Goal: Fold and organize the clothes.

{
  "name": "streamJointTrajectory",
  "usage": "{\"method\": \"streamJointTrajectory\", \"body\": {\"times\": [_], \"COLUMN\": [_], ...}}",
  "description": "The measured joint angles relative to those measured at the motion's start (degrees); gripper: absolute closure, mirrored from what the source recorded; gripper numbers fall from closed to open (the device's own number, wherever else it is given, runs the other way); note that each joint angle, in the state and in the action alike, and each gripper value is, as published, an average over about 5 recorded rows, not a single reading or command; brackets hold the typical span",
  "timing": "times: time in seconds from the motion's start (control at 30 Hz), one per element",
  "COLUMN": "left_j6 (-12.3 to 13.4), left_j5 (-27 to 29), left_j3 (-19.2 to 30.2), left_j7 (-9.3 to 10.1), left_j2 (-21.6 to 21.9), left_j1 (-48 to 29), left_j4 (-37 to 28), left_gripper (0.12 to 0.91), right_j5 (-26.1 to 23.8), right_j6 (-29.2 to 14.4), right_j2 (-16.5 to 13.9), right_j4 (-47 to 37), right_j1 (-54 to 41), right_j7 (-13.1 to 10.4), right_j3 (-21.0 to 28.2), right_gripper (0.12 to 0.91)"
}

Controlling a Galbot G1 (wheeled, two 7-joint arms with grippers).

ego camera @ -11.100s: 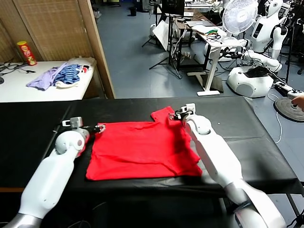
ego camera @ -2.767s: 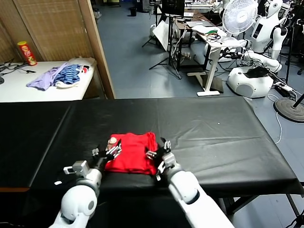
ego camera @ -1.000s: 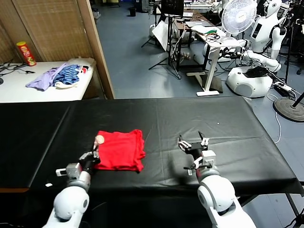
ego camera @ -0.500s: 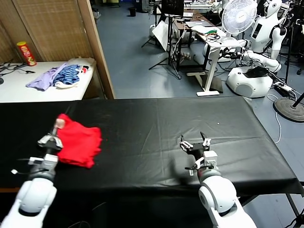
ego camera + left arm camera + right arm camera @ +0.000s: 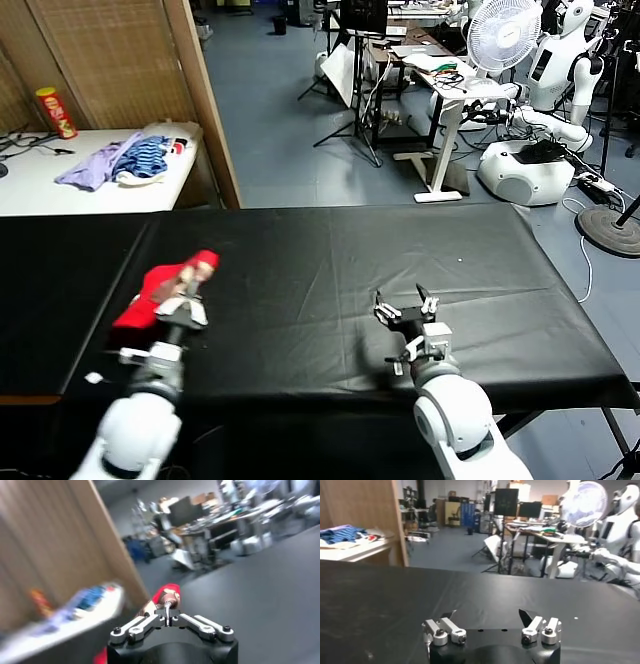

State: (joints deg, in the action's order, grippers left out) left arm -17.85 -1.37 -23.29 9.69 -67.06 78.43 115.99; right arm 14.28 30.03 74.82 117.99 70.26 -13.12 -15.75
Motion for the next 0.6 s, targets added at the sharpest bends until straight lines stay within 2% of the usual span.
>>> {"method": "streamJointTrajectory", "body": {"times": [0.1,0.23,0.37,0.47,0.6], "left_j6": [1.5,5.6,10.1,12.4,13.8], "left_j5": [-1.0,-3.7,-8.2,-11.7,-14.6], "left_j3": [3.4,6.0,6.4,5.8,4.2], "left_j7": [-1.72,-5.21,-8.49,-8.93,-7.84], "left_j2": [-2.7,-3.8,-3.5,-3.3,-3.1], "left_j1": [0.4,1.2,1.8,1.7,1.4], "left_j4": [-0.7,-0.4,1.0,2.5,4.2], "left_gripper": [0.793,0.596,0.378,0.265,0.235], "right_j5": [3.3,9.2,15.7,20.4,23.8], "right_j6": [0.1,1.2,3.6,5.7,7.2], "right_j2": [-0.9,-2.1,-2.2,-1.5,0.0], "right_j4": [-0.2,-1.3,-2.7,-4.3,-7.6], "right_j1": [-0.4,-1.6,-3.5,-5.6,-9.3], "right_j7": [1.9,4.6,5.9,6.7,8.0], "right_j3": [0.5,1.7,3.4,5.4,9.1], "right_gripper": [0.227,0.227,0.227,0.227,0.227]}}
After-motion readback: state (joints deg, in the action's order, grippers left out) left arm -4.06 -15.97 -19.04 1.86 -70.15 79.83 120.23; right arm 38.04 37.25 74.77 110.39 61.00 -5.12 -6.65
